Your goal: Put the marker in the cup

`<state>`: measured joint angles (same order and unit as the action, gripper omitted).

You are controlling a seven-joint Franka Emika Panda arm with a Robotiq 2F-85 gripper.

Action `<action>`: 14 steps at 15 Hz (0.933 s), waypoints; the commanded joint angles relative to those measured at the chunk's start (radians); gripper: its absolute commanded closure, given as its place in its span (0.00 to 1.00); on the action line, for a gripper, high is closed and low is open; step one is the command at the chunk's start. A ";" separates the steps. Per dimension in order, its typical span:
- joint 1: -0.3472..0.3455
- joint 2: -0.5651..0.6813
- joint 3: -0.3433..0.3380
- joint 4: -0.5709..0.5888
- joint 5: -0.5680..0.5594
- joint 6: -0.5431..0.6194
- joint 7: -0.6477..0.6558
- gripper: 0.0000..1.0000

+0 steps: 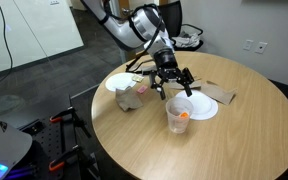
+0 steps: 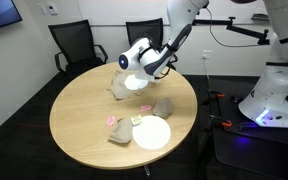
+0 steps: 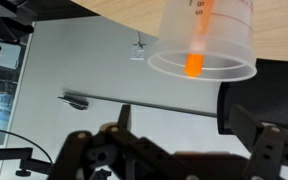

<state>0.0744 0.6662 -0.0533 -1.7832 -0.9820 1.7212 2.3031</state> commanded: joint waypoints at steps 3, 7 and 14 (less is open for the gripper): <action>0.023 -0.205 0.005 -0.151 -0.022 -0.033 0.028 0.00; 0.018 -0.313 0.022 -0.186 -0.028 -0.055 -0.018 0.00; 0.015 -0.429 0.044 -0.204 -0.028 -0.083 -0.081 0.00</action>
<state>0.0923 0.3043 -0.0262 -1.9449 -0.9997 1.6604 2.2428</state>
